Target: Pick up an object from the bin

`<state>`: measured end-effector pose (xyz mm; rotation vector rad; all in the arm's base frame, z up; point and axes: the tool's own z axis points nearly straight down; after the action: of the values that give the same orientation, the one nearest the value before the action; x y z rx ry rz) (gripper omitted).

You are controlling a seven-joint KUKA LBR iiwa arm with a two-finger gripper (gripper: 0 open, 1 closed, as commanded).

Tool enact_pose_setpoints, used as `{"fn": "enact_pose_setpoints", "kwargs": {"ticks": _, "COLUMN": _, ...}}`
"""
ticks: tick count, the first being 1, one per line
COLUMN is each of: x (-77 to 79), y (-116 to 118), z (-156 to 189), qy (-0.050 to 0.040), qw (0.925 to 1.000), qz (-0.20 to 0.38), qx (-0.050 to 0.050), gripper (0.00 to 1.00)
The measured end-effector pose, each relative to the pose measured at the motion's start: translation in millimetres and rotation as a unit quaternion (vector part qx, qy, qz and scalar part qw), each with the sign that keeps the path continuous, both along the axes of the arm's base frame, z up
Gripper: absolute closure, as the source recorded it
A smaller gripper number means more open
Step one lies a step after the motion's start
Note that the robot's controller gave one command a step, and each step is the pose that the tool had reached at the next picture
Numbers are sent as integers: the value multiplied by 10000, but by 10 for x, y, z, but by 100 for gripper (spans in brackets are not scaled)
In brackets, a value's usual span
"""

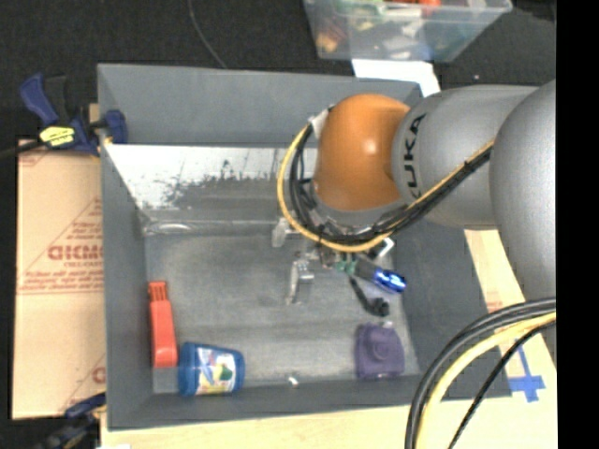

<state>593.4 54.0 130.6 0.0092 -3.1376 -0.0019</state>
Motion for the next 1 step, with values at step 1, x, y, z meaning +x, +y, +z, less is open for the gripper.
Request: {"fn": "enact_pose_setpoints", "kwargs": {"ticks": 1, "x": 20, "y": -2, "z": 49, "qy": -41, "qw": 10000, "qz": -10, "qx": 4, "gripper": 0}}
